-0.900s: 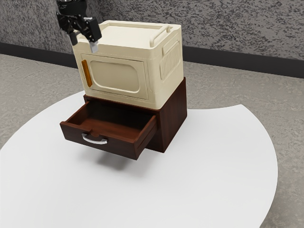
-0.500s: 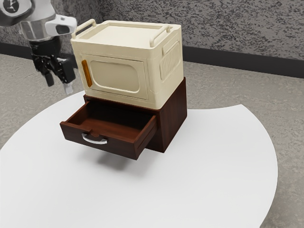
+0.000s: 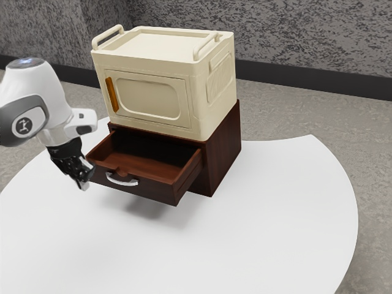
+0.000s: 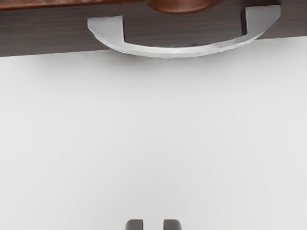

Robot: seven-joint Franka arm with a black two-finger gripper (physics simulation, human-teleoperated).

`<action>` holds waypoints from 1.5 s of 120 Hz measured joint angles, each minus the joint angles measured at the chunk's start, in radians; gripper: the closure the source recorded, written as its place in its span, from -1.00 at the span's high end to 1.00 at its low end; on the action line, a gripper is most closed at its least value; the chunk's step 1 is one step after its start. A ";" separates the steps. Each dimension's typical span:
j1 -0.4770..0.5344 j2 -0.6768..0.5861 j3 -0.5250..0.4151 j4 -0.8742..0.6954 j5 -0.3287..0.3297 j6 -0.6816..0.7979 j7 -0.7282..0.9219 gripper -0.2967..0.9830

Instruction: Push the drawer handle with one arm to close the drawer

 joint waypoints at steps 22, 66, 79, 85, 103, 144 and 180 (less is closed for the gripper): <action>-0.001 0.030 0.001 -0.024 0.003 0.084 -0.027 -0.67; -0.012 0.135 -0.003 -0.029 0.003 0.175 -0.042 -0.69; -0.012 0.163 -0.004 -0.022 0.002 0.205 -0.033 -0.69; -0.012 0.177 -0.005 -0.017 0.002 0.220 -0.028 -0.69; -0.012 0.218 -0.009 -0.001 0.002 0.268 -0.014 -0.69; -0.013 0.294 -0.017 0.055 0.002 0.339 0.008 -0.69; -0.014 0.386 -0.033 0.161 -0.003 0.363 0.021 -0.68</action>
